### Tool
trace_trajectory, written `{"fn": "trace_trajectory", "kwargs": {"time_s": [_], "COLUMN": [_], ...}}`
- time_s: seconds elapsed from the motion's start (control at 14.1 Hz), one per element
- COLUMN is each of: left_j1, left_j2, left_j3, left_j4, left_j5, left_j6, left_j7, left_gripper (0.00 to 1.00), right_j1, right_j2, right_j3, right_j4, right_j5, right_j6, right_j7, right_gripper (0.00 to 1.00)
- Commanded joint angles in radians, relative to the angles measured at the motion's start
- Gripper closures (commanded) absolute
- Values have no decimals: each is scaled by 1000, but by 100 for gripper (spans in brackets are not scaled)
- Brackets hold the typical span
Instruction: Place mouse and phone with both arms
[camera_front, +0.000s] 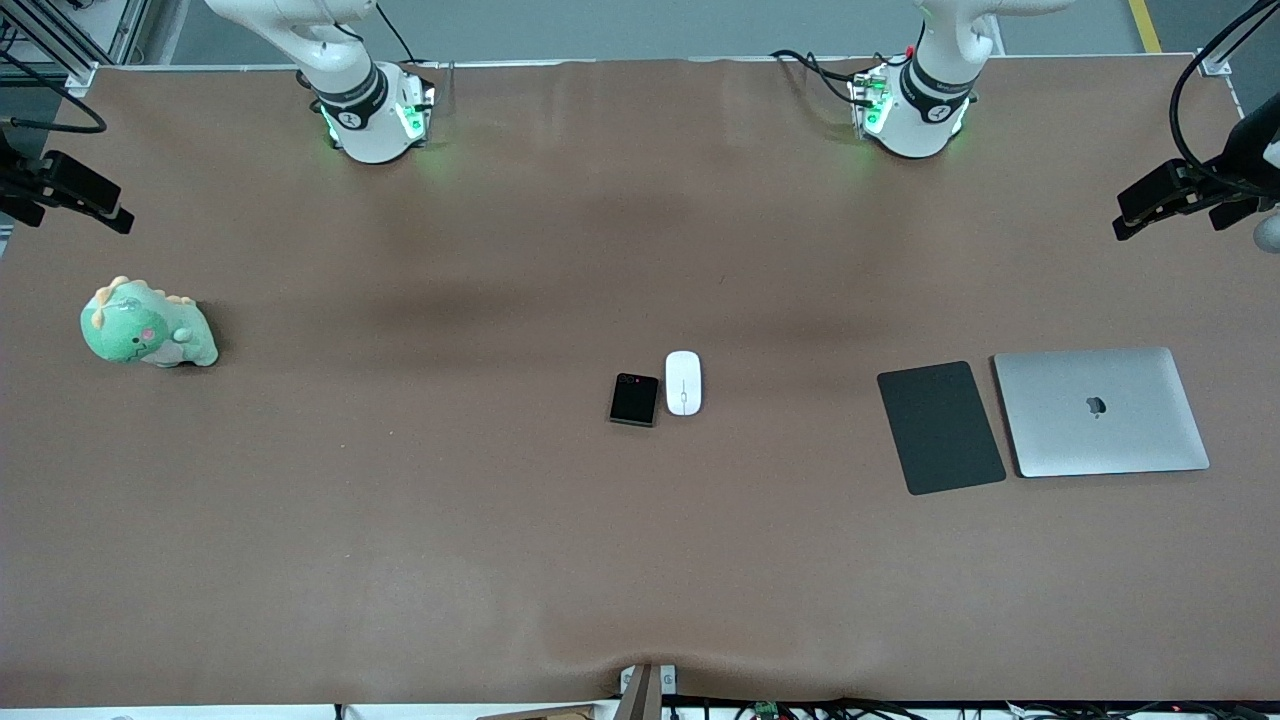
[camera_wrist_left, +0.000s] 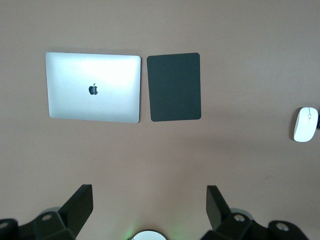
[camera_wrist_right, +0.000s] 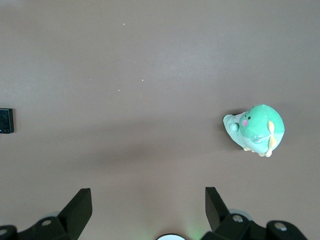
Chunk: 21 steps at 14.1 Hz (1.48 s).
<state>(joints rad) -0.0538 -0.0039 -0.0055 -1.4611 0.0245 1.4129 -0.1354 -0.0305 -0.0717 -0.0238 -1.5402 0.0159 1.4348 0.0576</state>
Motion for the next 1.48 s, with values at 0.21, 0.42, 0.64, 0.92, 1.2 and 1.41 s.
{"fn": "trace_trajectory", "kwargs": {"time_s": [0.21, 0.42, 0.64, 0.92, 1.2, 1.41], "left_j1": [-6, -6, -6, -12, -11, -12], "left_j2": [16, 18, 18, 19, 19, 22], "left_j3": [15, 15, 13, 10, 6, 4], "left_j4": [31, 31, 31, 30, 22, 15], "left_j5": [-1, -1, -5, -3, -12, -11], "left_j6": [-20, -18, -18, -14, 4, 6], "left_j7": [7, 7, 5, -6, -7, -4], "left_gripper": [0, 0, 0, 0, 0, 0], "right_j1": [-5, -8, -6, -6, -6, -8], "right_j2": [-3, -3, -3, -3, -3, -3], "right_j3": [-4, -4, -4, -4, -4, -4], "right_j4": [3, 5, 5, 5, 5, 5], "right_j5": [-14, -13, -13, -13, -13, -14], "right_j6": [-1, -2, -1, -1, -2, 1], "right_j7": [10, 10, 10, 10, 10, 10], "right_gripper": [0, 0, 0, 0, 0, 0]}}
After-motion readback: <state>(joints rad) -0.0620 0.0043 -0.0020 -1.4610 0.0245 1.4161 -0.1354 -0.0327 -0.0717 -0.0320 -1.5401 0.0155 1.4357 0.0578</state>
